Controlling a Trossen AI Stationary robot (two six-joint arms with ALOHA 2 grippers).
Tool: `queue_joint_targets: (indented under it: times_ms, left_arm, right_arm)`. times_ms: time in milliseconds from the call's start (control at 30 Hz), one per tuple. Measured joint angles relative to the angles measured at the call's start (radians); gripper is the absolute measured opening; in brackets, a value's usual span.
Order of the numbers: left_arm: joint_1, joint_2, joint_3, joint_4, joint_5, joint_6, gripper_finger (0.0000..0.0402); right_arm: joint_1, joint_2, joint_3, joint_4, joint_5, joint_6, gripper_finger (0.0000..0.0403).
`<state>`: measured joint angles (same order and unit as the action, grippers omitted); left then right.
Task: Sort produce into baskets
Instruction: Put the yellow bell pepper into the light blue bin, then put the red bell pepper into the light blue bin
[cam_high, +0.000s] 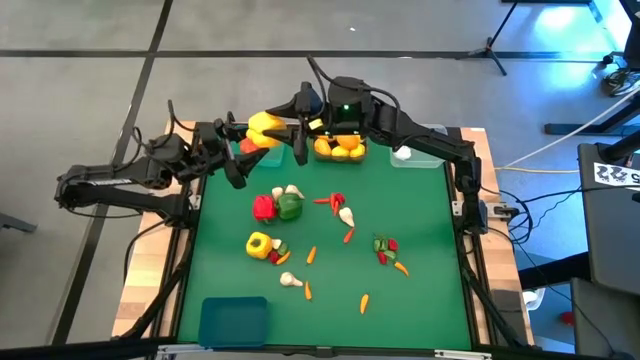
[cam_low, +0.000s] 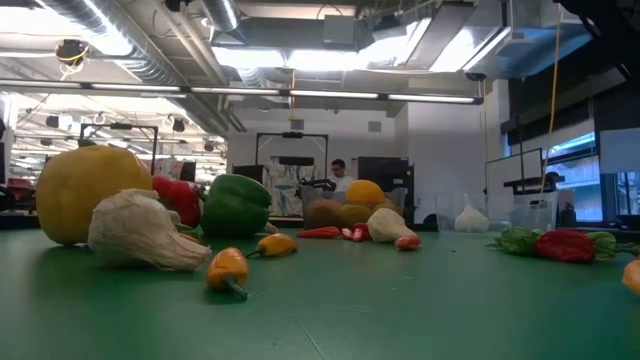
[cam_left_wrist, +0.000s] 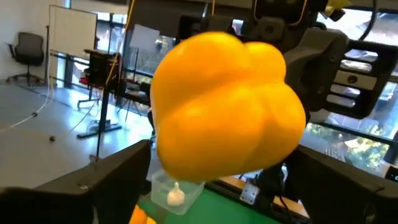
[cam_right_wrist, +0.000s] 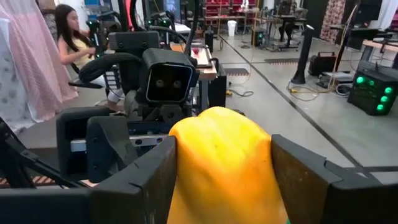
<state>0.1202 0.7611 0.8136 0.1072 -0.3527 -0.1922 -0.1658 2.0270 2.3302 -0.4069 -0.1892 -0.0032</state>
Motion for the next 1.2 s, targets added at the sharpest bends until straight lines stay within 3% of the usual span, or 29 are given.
queue_joint_targets:
  times_ms: [133,333,533,667,967,1200]
  left_arm:
    - [-0.010,0.000,0.039,0.030,-0.006,0.065,0.0397]
    - [0.016,0.005,0.061,0.038,-0.036,0.082,0.0399]
    - [0.015,0.017,0.059,0.008,-0.001,0.078,0.0396]
    - [0.015,0.007,0.059,-0.042,0.007,0.089,0.0390]
    - [0.015,-0.109,0.056,-0.473,-0.075,-0.041,0.0388]
    - [0.015,-0.212,0.056,-0.806,-0.114,-0.269,0.0388]
  right_arm:
    - [0.001,-0.002,0.001,-0.001,-0.012,0.001,0.0224]
    - [0.007,0.010,-0.007,-0.015,-0.058,0.003,0.0224]
    - [0.005,0.008,-0.003,0.010,-0.050,0.003,0.0224]
    - [0.001,-0.003,-0.002,-0.111,-0.047,-0.005,0.0216]
    - [-0.004,-0.036,0.000,-0.448,-0.031,-0.090,0.0210]
    - [-0.004,-0.013,0.000,-0.642,-0.029,-0.155,0.0211]
